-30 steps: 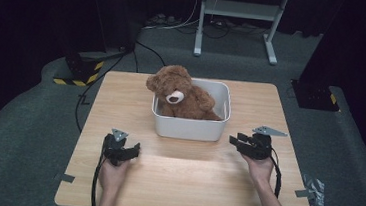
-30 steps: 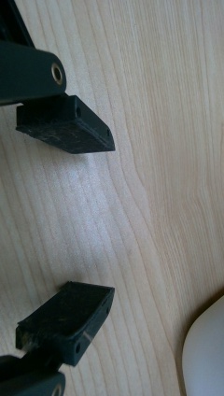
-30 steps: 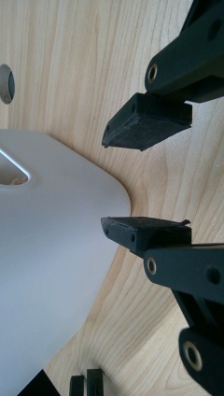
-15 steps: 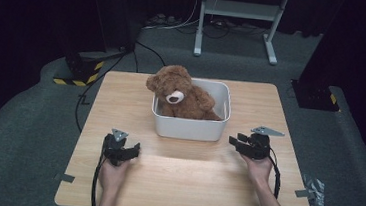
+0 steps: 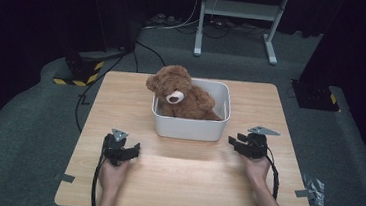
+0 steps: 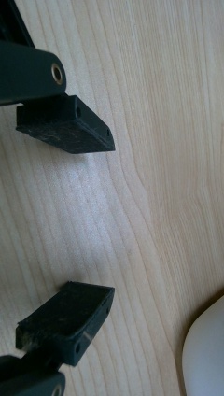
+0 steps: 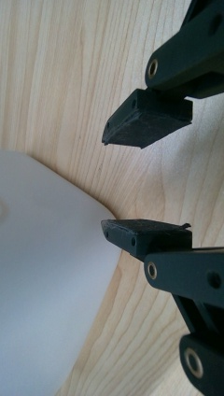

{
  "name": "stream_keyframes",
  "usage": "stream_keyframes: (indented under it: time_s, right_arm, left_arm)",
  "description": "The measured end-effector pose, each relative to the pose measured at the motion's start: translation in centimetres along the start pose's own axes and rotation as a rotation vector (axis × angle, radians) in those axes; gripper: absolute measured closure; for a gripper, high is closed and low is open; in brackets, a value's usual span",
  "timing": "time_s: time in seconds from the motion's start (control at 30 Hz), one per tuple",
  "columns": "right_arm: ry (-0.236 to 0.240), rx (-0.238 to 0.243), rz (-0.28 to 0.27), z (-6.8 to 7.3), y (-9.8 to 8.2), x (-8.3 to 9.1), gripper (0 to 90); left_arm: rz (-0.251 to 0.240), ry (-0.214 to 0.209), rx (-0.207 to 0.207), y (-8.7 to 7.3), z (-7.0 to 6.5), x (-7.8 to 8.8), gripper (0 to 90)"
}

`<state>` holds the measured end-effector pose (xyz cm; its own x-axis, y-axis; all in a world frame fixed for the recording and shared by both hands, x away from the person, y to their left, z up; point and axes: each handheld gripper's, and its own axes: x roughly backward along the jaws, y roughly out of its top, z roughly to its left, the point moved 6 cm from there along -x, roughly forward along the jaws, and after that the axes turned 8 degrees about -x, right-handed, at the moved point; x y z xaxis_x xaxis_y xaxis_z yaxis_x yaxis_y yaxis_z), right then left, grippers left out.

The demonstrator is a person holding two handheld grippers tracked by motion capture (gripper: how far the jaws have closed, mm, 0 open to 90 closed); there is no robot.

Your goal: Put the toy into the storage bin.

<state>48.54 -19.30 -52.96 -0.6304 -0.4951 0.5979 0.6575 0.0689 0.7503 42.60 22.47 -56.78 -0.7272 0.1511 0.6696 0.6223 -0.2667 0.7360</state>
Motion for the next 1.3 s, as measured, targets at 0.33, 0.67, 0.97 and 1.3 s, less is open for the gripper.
stream_keyframes:
  time_s: [0.33,0.67,0.97,1.3]
  right_arm:
    - [-0.036,0.009,0.017,-0.3,-0.4,-0.9,51.0]
    - [-0.062,0.04,0.04,-0.2,-0.8,-1.8,50.8]
    - [-0.094,0.063,0.053,-0.2,-0.9,-2.3,49.8]
    - [-0.11,0.068,0.067,-0.2,-1.2,-2.7,48.9]
  left_arm:
    - [0.0,0.0,-0.003,0.0,0.0,0.0,24.9]
    - [0.0,0.002,0.0,0.0,0.0,0.0,24.9]
    - [0.0,0.002,0.0,0.0,0.0,0.0,24.9]
    - [0.0,0.002,0.0,0.0,0.0,0.0,24.9]
